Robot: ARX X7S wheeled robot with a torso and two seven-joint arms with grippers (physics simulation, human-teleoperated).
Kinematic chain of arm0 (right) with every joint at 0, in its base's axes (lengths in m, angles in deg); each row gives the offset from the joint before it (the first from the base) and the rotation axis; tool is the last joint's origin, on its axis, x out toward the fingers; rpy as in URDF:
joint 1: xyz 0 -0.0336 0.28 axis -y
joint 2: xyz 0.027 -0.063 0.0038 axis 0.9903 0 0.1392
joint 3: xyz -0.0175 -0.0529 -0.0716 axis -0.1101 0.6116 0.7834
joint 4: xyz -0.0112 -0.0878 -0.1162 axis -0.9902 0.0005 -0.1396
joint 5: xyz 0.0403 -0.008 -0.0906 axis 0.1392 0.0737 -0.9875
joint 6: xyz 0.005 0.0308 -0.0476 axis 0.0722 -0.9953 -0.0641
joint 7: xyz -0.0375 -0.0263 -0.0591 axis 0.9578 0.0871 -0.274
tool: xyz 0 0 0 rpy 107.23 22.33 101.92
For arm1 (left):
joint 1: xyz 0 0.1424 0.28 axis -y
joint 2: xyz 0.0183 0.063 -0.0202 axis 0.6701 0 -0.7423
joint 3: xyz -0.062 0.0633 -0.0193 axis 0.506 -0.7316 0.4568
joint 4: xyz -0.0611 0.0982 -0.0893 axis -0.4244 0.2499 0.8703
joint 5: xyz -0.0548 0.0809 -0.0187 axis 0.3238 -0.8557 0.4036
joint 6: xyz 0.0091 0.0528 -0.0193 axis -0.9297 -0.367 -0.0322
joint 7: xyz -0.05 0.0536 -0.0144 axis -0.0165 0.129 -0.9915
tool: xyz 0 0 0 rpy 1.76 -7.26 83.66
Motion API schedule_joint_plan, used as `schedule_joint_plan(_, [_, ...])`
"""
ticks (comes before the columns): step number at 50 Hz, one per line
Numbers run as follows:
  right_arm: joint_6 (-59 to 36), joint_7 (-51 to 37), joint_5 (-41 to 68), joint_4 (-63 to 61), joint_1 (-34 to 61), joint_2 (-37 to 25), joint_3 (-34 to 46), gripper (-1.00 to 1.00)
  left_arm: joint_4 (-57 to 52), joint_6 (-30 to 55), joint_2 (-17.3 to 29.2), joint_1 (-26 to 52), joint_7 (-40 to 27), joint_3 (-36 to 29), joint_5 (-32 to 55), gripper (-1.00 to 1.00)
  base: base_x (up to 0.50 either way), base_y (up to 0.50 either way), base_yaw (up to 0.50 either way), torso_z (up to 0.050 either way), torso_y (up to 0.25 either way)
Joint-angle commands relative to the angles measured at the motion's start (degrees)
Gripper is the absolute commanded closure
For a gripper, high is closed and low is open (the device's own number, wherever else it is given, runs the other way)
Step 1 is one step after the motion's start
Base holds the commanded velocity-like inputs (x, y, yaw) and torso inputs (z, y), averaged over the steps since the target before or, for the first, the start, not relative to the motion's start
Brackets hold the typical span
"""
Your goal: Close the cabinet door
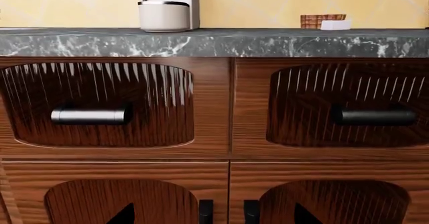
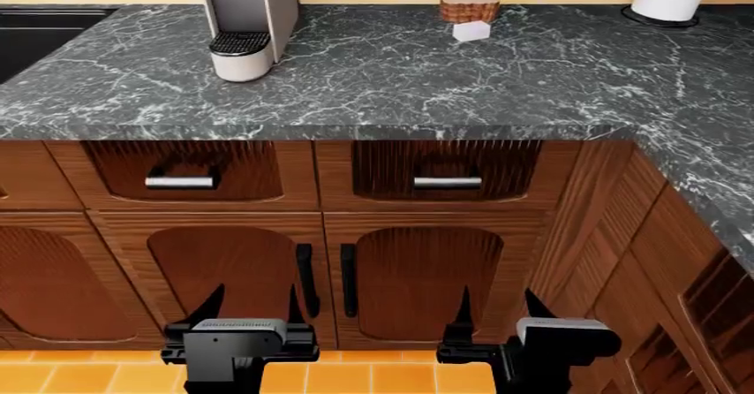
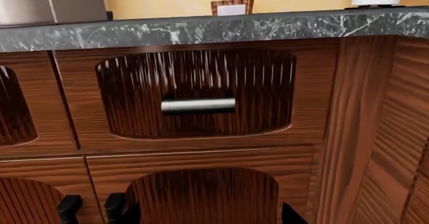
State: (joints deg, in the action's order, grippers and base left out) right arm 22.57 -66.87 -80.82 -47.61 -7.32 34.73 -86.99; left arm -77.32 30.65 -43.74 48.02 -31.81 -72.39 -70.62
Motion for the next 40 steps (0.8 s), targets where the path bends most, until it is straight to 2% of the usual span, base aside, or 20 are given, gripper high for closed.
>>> schedule_joint_plan(1, [0.1,-1.3,1.2,0.4,0.2,-0.9,1.2,-1.00,0.1,-0.5,1.0,0.1,-1.2,-1.0,1.1,-1.00,0.00,0.00,0.00,0.050,0.000])
schedule_joint_plan(32, [-0.6,-3.7,3.2,-1.8,-0.1,-3.0,3.4,-1.00,-1.9,2.0,3.3,0.3,-2.7,-3.4,4.0,-1.00,0.00,0.00,0.00,0.050,0.000])
schedule_joint_plan(40, [-3.7,-5.0,4.2,-8.0,-0.6,-4.1,3.4,-1.00,-6.8,3.7,4.7,1.9,-4.3,-2.2,4.3,-1.00,0.00,0.00,0.00,0.050,0.000])
